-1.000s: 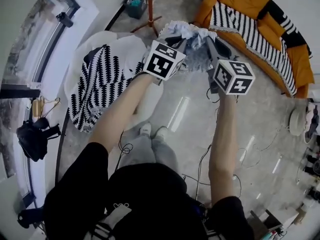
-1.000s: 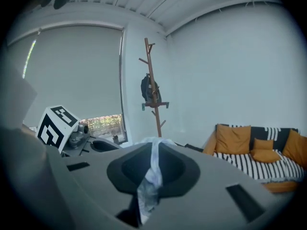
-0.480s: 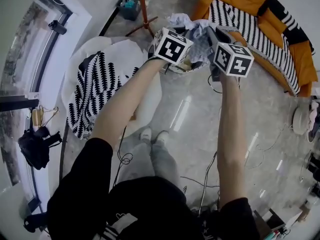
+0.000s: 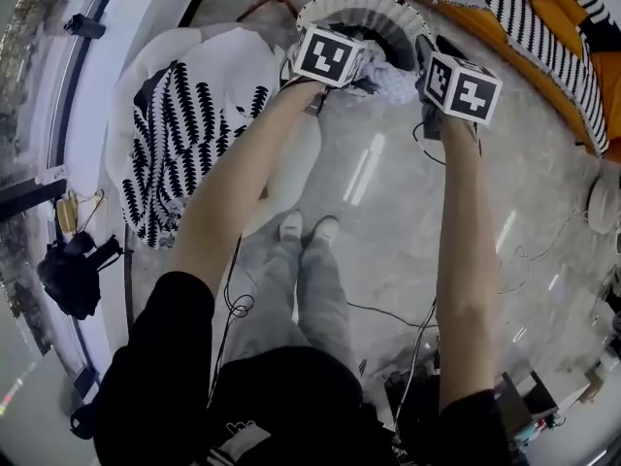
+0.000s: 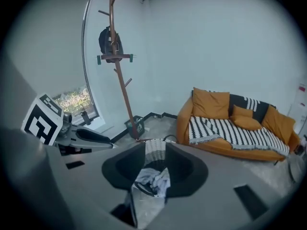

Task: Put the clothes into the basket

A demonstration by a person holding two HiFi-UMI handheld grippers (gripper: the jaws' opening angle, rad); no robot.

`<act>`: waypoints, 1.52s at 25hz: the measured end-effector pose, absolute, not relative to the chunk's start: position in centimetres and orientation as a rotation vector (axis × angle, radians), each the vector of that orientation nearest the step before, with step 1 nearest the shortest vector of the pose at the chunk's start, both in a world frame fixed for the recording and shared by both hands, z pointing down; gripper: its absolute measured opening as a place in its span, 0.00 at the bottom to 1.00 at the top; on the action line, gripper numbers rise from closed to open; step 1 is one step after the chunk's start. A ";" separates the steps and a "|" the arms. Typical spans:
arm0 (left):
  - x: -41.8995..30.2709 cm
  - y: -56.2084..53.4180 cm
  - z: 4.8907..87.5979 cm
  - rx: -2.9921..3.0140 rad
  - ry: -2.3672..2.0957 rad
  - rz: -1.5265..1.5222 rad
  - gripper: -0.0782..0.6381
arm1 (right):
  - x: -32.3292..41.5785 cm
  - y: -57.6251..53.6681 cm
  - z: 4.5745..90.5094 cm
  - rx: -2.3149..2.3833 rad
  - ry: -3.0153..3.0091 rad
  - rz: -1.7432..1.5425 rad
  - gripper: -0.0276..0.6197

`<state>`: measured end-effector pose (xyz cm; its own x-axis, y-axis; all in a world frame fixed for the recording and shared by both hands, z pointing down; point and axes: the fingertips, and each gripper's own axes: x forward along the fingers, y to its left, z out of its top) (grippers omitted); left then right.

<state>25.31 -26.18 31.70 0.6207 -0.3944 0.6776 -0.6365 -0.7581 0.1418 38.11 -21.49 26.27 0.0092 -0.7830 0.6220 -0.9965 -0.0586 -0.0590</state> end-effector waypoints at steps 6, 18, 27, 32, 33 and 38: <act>23.3 -22.5 30.0 2.468 -0.819 0.755 0.20 | 35.7 -16.9 27.7 1.956 -1.915 0.849 0.11; 18.0 -12.3 17.9 2.462 -0.788 0.267 0.12 | 30.1 -5.6 18.4 2.250 -2.190 0.792 0.07; 13.9 -4.1 9.0 2.432 -0.791 0.115 0.12 | 28.5 3.4 10.7 2.440 -2.199 0.743 0.06; 13.2 0.0 3.4 2.532 -0.824 0.094 0.12 | 27.2 7.6 5.1 2.461 -2.228 0.627 0.06; 13.3 0.5 2.1 2.564 -0.833 0.081 0.12 | 27.2 8.0 3.8 2.449 -2.241 0.580 0.06; 14.7 1.7 -2.3 2.713 -0.855 0.033 0.12 | 28.5 9.6 -1.8 2.434 -2.265 0.372 0.06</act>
